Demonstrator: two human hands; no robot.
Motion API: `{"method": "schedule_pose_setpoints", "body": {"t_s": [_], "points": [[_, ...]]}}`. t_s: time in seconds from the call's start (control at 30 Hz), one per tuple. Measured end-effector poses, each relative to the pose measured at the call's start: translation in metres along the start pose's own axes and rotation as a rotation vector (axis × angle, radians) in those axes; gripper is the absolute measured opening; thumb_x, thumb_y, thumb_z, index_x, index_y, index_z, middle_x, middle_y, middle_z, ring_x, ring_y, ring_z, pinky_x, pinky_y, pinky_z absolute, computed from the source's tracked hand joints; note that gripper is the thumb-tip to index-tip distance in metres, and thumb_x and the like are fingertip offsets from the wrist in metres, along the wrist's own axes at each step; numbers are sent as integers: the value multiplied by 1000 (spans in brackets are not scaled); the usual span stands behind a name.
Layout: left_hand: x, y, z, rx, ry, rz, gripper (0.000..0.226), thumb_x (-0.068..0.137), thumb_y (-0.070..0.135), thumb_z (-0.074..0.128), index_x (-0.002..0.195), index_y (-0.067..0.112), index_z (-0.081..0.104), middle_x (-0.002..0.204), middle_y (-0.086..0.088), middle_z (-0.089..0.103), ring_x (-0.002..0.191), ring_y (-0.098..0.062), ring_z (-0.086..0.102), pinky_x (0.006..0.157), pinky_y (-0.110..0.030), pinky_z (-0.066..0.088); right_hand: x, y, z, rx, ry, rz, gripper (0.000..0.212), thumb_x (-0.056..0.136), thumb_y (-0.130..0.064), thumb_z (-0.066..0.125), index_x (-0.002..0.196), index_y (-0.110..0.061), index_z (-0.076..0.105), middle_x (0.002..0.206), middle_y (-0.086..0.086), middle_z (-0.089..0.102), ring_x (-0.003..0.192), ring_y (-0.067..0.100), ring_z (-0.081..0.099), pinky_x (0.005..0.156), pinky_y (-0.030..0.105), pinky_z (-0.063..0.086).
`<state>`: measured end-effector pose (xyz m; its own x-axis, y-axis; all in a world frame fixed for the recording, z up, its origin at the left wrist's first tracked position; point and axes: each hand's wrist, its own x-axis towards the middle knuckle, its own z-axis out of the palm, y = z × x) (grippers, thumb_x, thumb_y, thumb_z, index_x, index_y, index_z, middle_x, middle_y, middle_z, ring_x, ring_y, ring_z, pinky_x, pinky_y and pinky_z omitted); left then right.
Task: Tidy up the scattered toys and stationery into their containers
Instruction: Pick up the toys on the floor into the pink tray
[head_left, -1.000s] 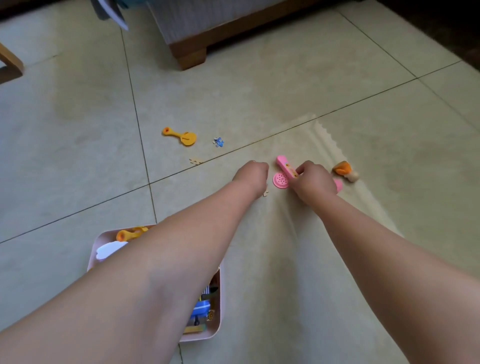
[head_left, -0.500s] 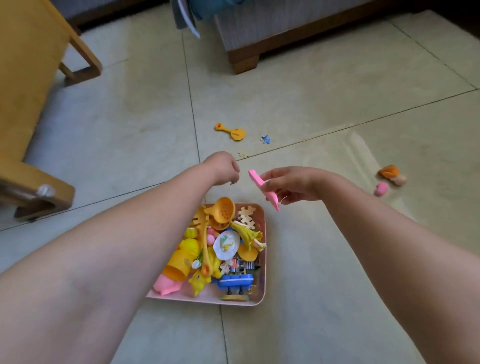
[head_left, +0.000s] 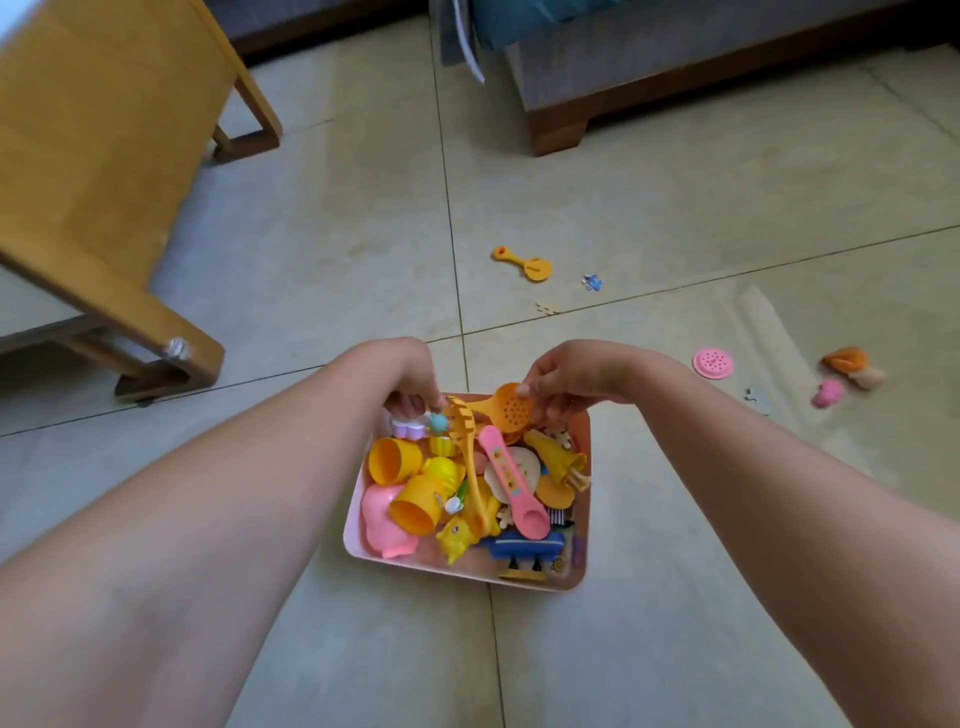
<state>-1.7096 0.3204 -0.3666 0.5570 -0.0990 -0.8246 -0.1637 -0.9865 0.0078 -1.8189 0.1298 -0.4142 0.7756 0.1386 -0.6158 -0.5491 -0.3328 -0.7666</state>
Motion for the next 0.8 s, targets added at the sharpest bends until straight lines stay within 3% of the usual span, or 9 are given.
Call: {"method": "schedule_pose_setpoints", "body": {"t_s": [0.13, 0.23, 0.3, 0.33, 0.4, 0.5, 0.6, 0.8], "points": [[10, 18, -4, 396, 163, 3, 37, 93, 33, 59, 110, 2, 68, 106, -13, 70, 82, -26, 60, 84, -31, 51, -6, 17, -14, 93, 219, -40, 17, 89, -30, 67, 93, -14, 68, 71, -2, 72, 53, 6, 57, 53, 20, 47], [9, 43, -6, 698, 45, -14, 37, 97, 21, 54, 134, 18, 56, 134, -2, 57, 98, -21, 58, 83, -26, 49, -14, 38, -28, 220, 386, -22, 14, 91, -26, 65, 92, -12, 66, 72, -1, 67, 55, 9, 53, 50, 18, 45], [11, 58, -9, 796, -46, -61, 38, 98, 13, 50, 135, 21, 54, 131, -1, 57, 96, -20, 55, 78, -26, 47, -18, 53, -34, 292, 481, 2, 10, 92, -22, 62, 87, -15, 65, 71, -1, 64, 56, 10, 53, 53, 19, 46], [12, 70, -9, 801, -29, -76, 34, 98, 12, 49, 130, 19, 58, 121, -3, 60, 94, -21, 54, 81, -28, 46, -20, 62, -38, 329, 542, 16, 10, 92, -21, 61, 83, -16, 64, 71, 0, 63, 57, 10, 53, 55, 20, 47], [16, 97, -6, 767, 165, -42, 18, 97, 13, 46, 108, 16, 60, 100, -4, 59, 93, -26, 53, 85, -33, 46, -25, 86, -46, 393, 705, 49, 11, 92, -18, 57, 83, -18, 64, 75, 1, 63, 60, 12, 56, 60, 23, 48], [26, 139, 7, 591, 430, 155, 18, 91, 7, 43, 103, 9, 56, 112, -7, 58, 104, -30, 56, 82, -36, 45, -36, 119, -59, 345, 960, 115, 15, 89, -15, 52, 94, -20, 66, 88, -1, 62, 76, 18, 58, 65, 25, 43], [33, 180, 31, 411, 417, 394, 29, 94, 16, 50, 121, 14, 59, 124, -7, 59, 113, -28, 57, 91, -34, 49, -49, 148, -74, 264, 1145, 210, 20, 89, -14, 51, 104, -20, 62, 96, 5, 63, 88, 24, 57, 68, 30, 43], [45, 248, 83, 154, 319, 611, 49, 92, 28, 60, 138, 24, 43, 124, -8, 57, 107, -26, 59, 88, -33, 47, -73, 188, -104, 33, 1473, 419, 36, 87, -9, 52, 120, -22, 58, 125, 8, 45, 109, 27, 50, 78, 32, 41]]}}
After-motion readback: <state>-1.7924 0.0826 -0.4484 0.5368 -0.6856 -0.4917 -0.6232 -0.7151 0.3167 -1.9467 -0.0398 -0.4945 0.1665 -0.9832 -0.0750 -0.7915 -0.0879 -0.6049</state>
